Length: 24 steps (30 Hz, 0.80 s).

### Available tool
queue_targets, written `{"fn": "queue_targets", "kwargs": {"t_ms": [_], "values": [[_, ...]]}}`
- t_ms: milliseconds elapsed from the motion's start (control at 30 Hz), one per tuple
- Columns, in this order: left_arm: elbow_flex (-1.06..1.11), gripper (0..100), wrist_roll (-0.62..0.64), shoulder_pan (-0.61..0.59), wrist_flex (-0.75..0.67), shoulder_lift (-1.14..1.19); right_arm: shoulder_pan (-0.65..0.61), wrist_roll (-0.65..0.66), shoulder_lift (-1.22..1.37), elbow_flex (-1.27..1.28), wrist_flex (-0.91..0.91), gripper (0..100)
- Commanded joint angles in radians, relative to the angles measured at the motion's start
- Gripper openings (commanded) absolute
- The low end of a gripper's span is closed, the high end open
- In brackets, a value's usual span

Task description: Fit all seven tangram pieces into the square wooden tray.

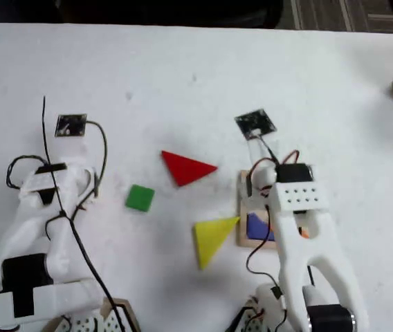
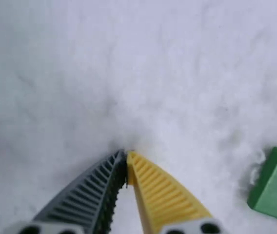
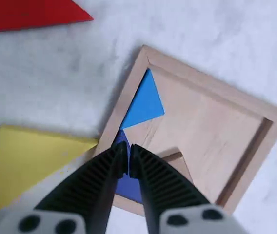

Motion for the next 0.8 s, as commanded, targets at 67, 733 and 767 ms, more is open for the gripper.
{"fn": "queue_targets", "kwargs": {"t_ms": [67, 733, 767], "values": [[-0.133, 28, 0.012, 0.145, 0.175, -0.012, 0.166, 0.028, -0.038, 0.143, -0.165, 1.8], [-0.198, 34, 0.115, 0.42, 0.218, 0.03, 0.252, 0.069, -0.03, 0.189, -0.245, 1.7], [-0.192, 34, 0.144, 0.418, 0.187, 0.053, 0.252, 0.069, -0.03, 0.189, -0.245, 1.7]]}}
